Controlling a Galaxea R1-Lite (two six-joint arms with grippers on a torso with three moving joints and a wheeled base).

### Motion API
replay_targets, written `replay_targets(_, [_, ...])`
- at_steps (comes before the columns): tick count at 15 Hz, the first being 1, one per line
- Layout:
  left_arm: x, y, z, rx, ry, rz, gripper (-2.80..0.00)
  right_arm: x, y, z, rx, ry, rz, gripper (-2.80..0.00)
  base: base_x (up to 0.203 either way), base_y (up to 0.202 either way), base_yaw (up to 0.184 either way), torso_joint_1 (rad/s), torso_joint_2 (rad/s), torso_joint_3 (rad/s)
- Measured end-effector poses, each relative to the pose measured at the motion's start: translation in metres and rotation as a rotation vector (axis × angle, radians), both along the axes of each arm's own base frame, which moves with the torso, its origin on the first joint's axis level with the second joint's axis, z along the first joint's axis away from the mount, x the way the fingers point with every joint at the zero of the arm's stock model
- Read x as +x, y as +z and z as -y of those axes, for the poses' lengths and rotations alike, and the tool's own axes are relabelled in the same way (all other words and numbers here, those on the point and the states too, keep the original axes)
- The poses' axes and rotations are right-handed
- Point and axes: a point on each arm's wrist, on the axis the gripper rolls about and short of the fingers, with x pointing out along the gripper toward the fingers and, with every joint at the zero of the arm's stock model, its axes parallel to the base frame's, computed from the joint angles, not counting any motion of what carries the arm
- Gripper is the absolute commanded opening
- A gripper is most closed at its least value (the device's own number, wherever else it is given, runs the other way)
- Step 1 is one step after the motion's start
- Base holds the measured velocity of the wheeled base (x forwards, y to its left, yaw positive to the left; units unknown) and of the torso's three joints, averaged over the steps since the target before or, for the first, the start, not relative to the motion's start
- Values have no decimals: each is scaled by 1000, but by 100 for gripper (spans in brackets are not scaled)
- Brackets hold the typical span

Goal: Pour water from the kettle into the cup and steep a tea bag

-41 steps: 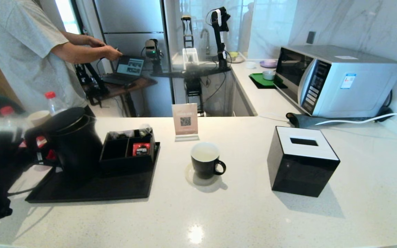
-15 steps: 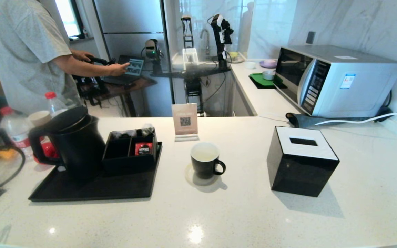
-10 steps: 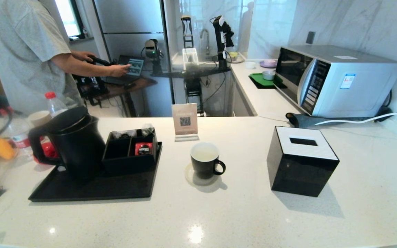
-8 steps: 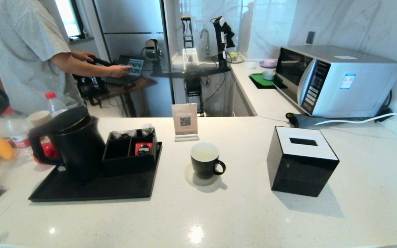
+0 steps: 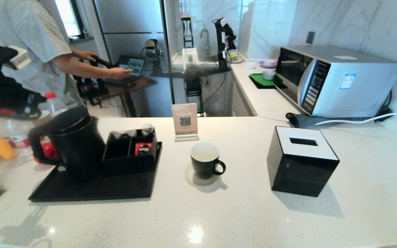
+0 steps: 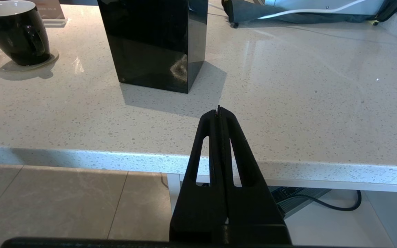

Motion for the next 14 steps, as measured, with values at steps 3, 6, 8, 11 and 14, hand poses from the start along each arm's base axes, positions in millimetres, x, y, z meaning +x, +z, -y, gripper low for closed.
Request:
replay_targets(3, [20, -9, -5, 71, -79, -150, -280, 0, 0, 0, 0, 0, 0, -280, 0, 0, 0, 0, 0, 0])
replay_targets(6, [41, -10, -5, 104, -141, -222, -280, 0, 0, 0, 0, -1, 0, -280, 0, 0, 0, 0, 0, 0])
replay_targets(8, [55, -11, 0, 105, -173, -243, -280, 0, 0, 0, 0, 0, 0, -280, 0, 0, 0, 0, 0, 0])
replay_targets(11, [73, -25, 8, 104, -213, -273, -280, 0, 0, 0, 0, 0, 0, -280, 0, 0, 0, 0, 0, 0])
replay_targets(14, [82, -37, 10, 135, -255, -298, -280, 0, 0, 0, 0, 0, 0, -280, 0, 0, 0, 0, 0, 0])
